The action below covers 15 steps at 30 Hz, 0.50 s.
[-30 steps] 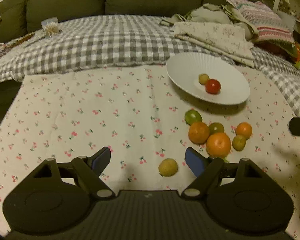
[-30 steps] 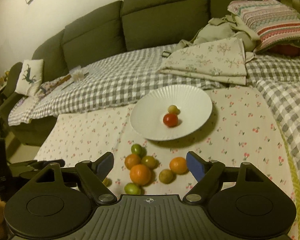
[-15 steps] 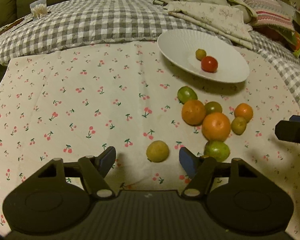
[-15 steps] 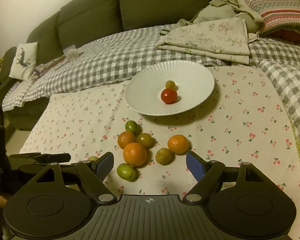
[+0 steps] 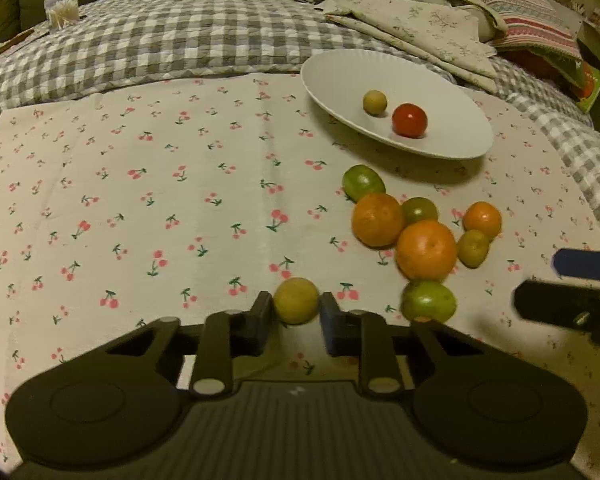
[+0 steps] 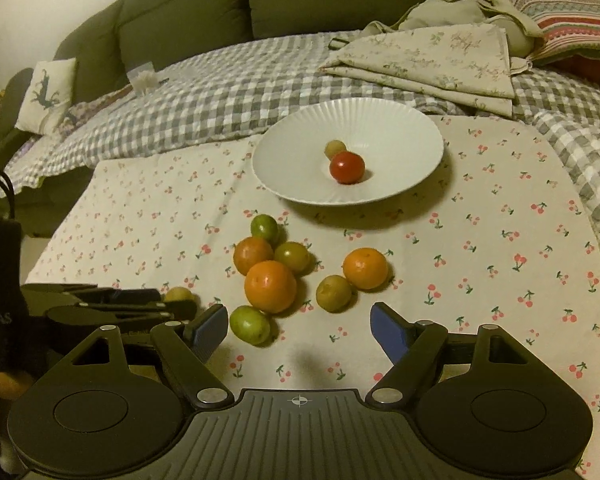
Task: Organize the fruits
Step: 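Move the left tool back to a yellow fruit and grasp it, then grasp a green lime with the right tool while the left tool holds its yellow fruit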
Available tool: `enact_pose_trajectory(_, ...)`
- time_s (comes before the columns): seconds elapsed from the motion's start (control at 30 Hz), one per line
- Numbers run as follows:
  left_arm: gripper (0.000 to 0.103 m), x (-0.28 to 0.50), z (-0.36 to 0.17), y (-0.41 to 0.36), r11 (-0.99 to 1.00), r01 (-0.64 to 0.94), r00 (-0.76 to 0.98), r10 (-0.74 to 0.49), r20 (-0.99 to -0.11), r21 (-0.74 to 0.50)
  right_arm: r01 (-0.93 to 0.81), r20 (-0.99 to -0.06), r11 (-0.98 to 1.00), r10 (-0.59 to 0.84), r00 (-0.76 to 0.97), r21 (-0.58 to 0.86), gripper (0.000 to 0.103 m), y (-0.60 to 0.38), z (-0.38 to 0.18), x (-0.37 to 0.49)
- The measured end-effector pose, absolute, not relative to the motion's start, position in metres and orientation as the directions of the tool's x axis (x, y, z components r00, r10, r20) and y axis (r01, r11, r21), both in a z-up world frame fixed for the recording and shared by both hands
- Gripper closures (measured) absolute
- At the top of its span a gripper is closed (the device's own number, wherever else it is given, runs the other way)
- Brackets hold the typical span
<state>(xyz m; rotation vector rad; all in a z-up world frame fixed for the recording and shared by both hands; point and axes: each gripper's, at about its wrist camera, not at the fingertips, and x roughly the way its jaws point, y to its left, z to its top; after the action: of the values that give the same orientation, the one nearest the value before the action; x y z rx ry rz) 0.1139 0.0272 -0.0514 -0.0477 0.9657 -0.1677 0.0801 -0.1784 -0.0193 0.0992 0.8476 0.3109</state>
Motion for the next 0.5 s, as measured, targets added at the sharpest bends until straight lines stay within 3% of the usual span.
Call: enact_pose_trajectory(0.5,0.079,0.114,-0.046,0.042,0.991,0.036,0.572,-0.126,-0.811,-0.128,-0.296,-0.749,0.935,0.336,0.571,0.194,0.037,-0.149,-0.054,0.086)
